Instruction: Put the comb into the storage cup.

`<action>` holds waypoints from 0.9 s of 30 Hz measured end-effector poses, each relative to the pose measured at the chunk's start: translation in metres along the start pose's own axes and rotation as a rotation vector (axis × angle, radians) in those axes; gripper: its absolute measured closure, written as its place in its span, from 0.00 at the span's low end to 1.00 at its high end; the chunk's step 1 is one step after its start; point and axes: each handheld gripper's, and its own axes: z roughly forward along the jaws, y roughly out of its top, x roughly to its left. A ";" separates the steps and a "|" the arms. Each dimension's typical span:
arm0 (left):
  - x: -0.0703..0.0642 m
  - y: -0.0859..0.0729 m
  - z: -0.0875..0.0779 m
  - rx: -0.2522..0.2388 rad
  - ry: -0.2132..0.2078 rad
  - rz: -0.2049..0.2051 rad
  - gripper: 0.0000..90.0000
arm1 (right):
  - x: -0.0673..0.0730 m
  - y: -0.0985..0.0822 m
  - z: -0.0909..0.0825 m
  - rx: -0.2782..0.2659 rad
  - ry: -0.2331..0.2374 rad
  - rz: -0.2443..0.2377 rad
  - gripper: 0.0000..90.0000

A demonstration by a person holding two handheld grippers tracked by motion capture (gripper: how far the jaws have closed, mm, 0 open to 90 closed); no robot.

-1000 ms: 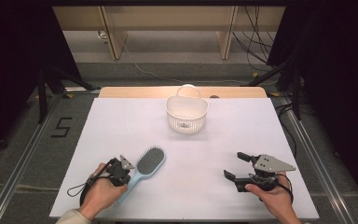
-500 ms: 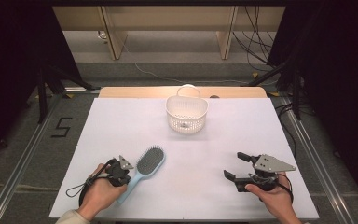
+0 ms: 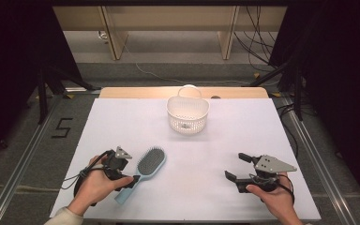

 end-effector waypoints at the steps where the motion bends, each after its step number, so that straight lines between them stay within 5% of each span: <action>1: -0.001 0.001 0.002 0.028 0.001 0.010 0.24 | 0.000 0.000 0.000 -0.001 0.000 -0.001 0.17; 9: -0.006 0.005 0.016 0.147 0.034 0.036 0.13 | -0.001 0.000 0.000 0.001 -0.002 0.000 0.17; 12: -0.007 0.008 0.021 0.182 0.034 0.085 0.13 | -0.001 0.000 0.000 0.002 -0.002 0.000 0.17; 27: -0.009 0.022 0.038 0.274 0.029 0.060 0.12 | -0.001 0.000 0.000 -0.001 -0.003 0.002 0.17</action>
